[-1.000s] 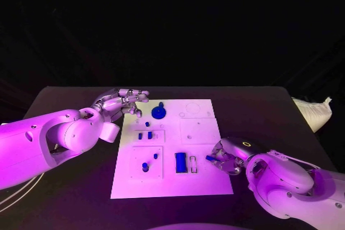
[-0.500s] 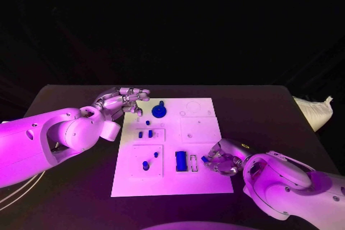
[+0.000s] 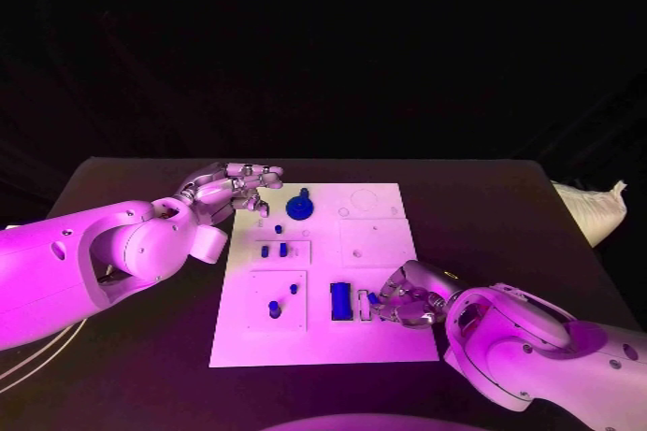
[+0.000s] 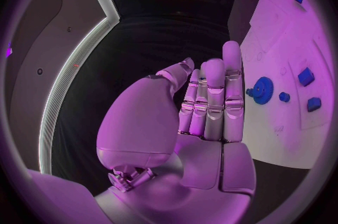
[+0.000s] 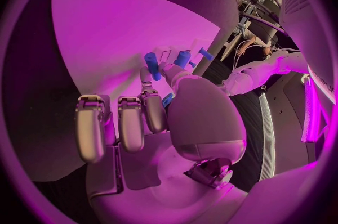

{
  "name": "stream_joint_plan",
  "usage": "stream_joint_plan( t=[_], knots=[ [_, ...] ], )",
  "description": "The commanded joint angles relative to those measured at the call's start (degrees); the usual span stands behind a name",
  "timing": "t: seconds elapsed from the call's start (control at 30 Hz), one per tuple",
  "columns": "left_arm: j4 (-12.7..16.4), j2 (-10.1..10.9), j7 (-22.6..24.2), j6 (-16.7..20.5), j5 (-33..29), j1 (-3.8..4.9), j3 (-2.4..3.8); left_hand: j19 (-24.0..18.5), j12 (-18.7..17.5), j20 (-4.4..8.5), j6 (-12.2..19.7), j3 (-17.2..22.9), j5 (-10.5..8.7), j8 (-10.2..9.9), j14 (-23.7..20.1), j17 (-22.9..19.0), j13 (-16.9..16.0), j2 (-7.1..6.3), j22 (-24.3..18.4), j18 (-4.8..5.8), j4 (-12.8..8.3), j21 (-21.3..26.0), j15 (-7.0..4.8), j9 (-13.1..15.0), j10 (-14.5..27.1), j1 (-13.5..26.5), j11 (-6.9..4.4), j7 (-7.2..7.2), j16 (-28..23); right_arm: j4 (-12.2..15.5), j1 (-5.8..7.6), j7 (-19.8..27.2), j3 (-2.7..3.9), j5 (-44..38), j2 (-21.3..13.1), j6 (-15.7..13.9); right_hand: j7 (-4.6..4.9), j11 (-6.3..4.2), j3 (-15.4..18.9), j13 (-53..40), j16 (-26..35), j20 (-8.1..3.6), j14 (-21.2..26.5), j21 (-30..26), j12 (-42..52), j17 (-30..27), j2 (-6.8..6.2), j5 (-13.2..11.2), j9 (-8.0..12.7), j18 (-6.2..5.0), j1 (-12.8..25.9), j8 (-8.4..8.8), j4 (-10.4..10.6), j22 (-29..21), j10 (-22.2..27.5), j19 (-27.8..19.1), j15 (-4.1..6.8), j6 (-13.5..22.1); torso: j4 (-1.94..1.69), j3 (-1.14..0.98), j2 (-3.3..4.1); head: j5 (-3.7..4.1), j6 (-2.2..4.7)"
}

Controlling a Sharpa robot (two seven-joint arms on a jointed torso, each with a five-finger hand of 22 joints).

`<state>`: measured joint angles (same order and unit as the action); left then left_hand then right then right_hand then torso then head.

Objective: Assemble the parts on the task board

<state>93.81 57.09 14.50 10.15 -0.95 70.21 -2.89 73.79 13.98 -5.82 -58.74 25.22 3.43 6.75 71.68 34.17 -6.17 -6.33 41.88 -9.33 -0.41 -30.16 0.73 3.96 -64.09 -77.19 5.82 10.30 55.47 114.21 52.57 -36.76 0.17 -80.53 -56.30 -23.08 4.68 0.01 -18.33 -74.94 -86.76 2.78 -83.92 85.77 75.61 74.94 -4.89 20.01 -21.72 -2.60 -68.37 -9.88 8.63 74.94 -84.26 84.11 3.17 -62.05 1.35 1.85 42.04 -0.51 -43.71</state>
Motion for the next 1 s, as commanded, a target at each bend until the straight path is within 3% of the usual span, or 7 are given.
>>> stream_joint_plan(
  t=[0.03,0.47,0.77,1.0],
  knots=[
    [0.2,0.0,0.5,-1.0,0.2,0.01,0.03,0.0,0.2,-0.38,0.5,-0.2,-0.15,0.2,-0.6,-0.1,-0.1,0.65,-0.1,-1.04,0.0,0.2,-0.01,0.0,0.4,-0.1,-0.07,-0.04,0.3,-0.1,-0.06,0.6,-0.02,0.9,0.5,-0.9,-0.04,0.12,0.4,-7.2,-0.3,-0.1,-5.1,0.3,0.3,10.7,0.03,0.3,0.0,0.83,0.8,0.15,-0.1,8.0,-0.5,1.7,0.46,-0.5,0.02,-0.01,0.0,-0.08,0.0],
    [0.3,0.0,0.4,-1.0,0.2,0.02,0.03,0.0,0.2,-0.38,0.5,-0.2,-0.15,0.2,-0.6,-0.1,-0.1,0.65,-0.1,-1.04,0.0,0.2,-0.01,0.0,0.4,-0.1,-0.07,-0.04,0.3,-0.6,-0.04,0.3,-0.01,1.0,1.6,0.1,-0.04,0.11,2.0,-7.1,-0.2,-0.14,-5.1,0.2,0.2,10.6,0.22,0.7,-0.1,0.82,1.6,0.27,0.9,7.9,-0.5,1.7,0.48,-0.6,0.08,-0.03,-0.03,-0.32,0.01],
    [0.3,0.0,0.4,-1.1,0.2,0.02,0.03,0.0,0.2,-0.38,0.5,-0.2,-0.15,0.2,-0.6,-0.1,-0.1,0.65,-0.1,-1.04,0.0,0.2,-0.01,0.0,0.4,-0.1,-0.07,-0.04,0.3,-0.9,-0.01,0.1,-0.01,0.9,1.9,1.2,-0.08,0.1,6.0,-7.1,-0.1,-0.15,-5.1,0.2,0.0,10.5,0.08,2.8,-0.2,0.79,3.2,0.45,2.9,7.8,-0.5,1.7,0.48,-0.9,0.1,-0.04,-0.03,-0.46,0.1],
    [0.3,0.0,0.4,-1.2,0.2,0.02,0.03,0.0,0.2,-0.38,0.5,-0.2,-0.15,0.2,-0.6,-0.1,-0.1,0.65,-0.1,-1.04,0.0,0.2,-0.01,0.0,0.4,-0.1,-0.07,-0.04,0.3,-1.0,0.01,0.0,-0.01,0.6,2.0,1.3,-0.16,0.06,9.2,-7.2,-0.1,-0.17,-5.1,0.1,0.0,10.5,0.23,0.8,-0.2,0.78,4.1,0.58,4.9,7.8,-0.5,1.6,0.52,-1.0,0.11,-0.06,-0.01,-0.44,0.09]
  ],
)
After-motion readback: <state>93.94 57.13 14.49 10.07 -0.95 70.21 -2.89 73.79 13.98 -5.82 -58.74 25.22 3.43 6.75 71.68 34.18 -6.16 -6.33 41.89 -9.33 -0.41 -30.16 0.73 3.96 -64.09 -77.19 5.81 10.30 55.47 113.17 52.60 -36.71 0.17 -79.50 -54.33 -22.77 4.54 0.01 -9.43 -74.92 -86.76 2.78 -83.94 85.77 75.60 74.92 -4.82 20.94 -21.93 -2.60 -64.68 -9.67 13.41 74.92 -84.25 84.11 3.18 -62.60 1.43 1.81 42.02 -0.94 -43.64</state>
